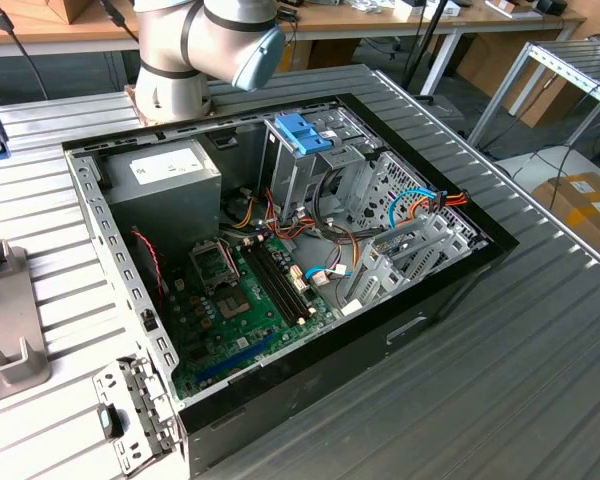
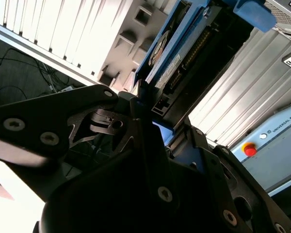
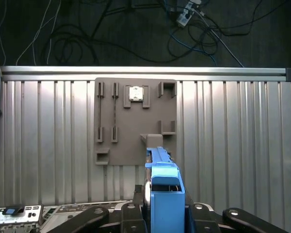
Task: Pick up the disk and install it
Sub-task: 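Pick up the disk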
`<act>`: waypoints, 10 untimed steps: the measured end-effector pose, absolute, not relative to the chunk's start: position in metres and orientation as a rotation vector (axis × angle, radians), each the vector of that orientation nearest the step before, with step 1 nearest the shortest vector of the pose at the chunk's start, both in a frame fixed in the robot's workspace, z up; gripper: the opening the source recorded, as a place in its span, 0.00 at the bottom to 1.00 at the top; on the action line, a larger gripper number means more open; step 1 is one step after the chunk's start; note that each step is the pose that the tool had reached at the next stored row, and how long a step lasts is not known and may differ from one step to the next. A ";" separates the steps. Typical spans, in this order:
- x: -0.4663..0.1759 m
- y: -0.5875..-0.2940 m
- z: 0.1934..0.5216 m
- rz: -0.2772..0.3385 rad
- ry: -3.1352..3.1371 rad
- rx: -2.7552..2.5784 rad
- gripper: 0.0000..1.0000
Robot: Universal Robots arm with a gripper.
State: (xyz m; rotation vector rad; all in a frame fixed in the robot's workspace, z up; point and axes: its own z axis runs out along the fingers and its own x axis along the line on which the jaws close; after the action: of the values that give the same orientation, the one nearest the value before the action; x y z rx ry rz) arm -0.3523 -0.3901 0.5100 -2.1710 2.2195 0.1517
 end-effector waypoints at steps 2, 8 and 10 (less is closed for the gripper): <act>-0.352 -0.391 0.510 0.152 2.219 -2.171 0.37; -0.351 -0.395 0.510 0.152 2.219 -2.171 0.37; -0.351 -0.396 0.510 0.152 2.219 -2.171 0.37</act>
State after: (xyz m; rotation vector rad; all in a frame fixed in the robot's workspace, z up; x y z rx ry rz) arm -0.3510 -0.3959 0.5097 -2.1710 2.2194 0.1517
